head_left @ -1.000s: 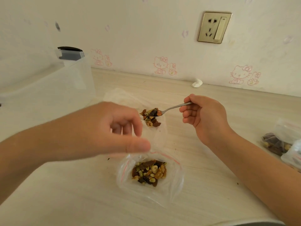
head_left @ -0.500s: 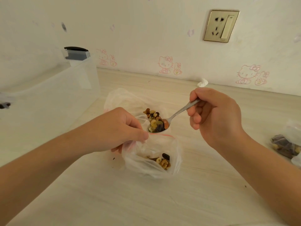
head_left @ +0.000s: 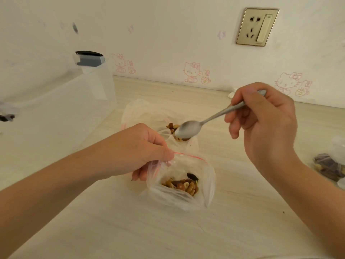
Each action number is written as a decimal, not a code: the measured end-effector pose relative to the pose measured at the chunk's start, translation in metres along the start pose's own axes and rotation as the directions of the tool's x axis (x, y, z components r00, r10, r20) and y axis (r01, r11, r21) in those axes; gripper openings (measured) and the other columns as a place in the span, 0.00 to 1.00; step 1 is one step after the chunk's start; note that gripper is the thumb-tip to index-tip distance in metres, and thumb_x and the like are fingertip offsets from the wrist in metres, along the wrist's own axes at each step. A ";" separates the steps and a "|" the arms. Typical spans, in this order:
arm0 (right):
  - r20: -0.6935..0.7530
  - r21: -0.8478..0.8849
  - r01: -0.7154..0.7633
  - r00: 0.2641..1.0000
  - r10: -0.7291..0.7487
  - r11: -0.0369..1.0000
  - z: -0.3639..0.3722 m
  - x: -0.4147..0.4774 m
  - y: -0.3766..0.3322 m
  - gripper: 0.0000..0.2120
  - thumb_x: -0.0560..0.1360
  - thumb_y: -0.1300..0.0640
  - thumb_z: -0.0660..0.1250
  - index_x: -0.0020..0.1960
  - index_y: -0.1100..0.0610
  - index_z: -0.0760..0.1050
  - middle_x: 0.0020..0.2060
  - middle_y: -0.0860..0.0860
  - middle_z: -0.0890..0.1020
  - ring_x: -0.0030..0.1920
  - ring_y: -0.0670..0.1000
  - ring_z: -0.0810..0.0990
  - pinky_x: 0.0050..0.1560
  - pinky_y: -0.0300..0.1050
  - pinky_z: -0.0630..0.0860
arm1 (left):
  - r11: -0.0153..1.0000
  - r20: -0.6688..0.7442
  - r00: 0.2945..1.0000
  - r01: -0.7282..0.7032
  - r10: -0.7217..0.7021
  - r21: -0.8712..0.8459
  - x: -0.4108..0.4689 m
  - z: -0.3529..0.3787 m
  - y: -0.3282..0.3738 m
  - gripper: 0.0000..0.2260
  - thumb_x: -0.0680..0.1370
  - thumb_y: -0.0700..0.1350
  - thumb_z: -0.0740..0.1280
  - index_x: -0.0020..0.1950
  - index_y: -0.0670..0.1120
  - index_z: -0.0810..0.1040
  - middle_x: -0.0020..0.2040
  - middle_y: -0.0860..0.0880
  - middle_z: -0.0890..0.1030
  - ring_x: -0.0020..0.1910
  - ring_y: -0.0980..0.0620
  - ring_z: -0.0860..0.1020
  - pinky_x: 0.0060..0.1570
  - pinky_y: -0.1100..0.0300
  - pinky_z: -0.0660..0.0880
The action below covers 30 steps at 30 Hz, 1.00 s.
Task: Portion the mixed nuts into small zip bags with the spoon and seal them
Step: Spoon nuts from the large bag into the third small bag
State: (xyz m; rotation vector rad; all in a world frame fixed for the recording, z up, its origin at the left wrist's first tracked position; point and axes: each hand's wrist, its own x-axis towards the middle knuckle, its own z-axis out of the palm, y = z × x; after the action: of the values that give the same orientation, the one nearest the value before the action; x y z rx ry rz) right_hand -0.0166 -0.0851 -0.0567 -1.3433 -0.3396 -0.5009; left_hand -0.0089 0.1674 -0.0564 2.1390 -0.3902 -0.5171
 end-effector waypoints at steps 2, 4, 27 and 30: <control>-0.029 -0.042 -0.061 0.998 0.060 0.997 -0.001 0.005 0.007 0.16 0.84 0.59 0.62 0.40 0.55 0.81 0.30 0.56 0.82 0.25 0.54 0.76 0.26 0.43 0.73 | 0.999 0.021 1.000 0.003 -0.002 -0.047 -0.001 0.007 -0.001 0.12 0.80 0.46 0.72 0.39 0.44 0.86 0.26 0.46 0.79 0.21 0.50 0.76 0.22 0.62 0.72; -0.002 -0.132 -0.102 0.995 0.103 0.986 0.000 0.004 0.016 0.14 0.84 0.59 0.62 0.43 0.58 0.81 0.31 0.56 0.82 0.27 0.53 0.78 0.27 0.45 0.75 | 0.999 0.033 0.999 0.001 0.001 -0.053 -0.002 0.014 0.000 0.13 0.80 0.49 0.71 0.39 0.45 0.85 0.26 0.47 0.79 0.21 0.51 0.77 0.22 0.61 0.73; 0.115 -0.507 -0.059 0.984 0.136 0.860 -0.007 0.003 0.041 0.11 0.82 0.47 0.60 0.46 0.46 0.79 0.36 0.49 0.84 0.32 0.52 0.82 0.34 0.53 0.81 | 0.799 -0.265 0.927 0.058 -0.266 -0.599 0.070 -0.007 -0.026 0.36 0.74 0.57 0.77 0.75 0.45 0.67 0.49 0.46 0.89 0.49 0.47 0.88 0.55 0.46 0.82; 0.132 -0.504 -0.063 0.980 0.148 0.862 -0.010 0.004 0.043 0.11 0.83 0.48 0.60 0.48 0.49 0.80 0.37 0.48 0.84 0.33 0.52 0.82 0.35 0.50 0.81 | 0.792 -0.217 0.945 0.064 -0.243 -0.607 0.093 -0.011 -0.018 0.45 0.66 0.60 0.81 0.72 0.35 0.71 0.50 0.42 0.87 0.44 0.44 0.86 0.49 0.43 0.83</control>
State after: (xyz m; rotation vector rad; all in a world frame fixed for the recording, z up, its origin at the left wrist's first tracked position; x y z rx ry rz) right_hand 0.0090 -0.0894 -0.0924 -1.9064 -0.2792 -0.3961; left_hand 0.0783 0.1431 -0.0860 1.5945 0.1150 -0.3498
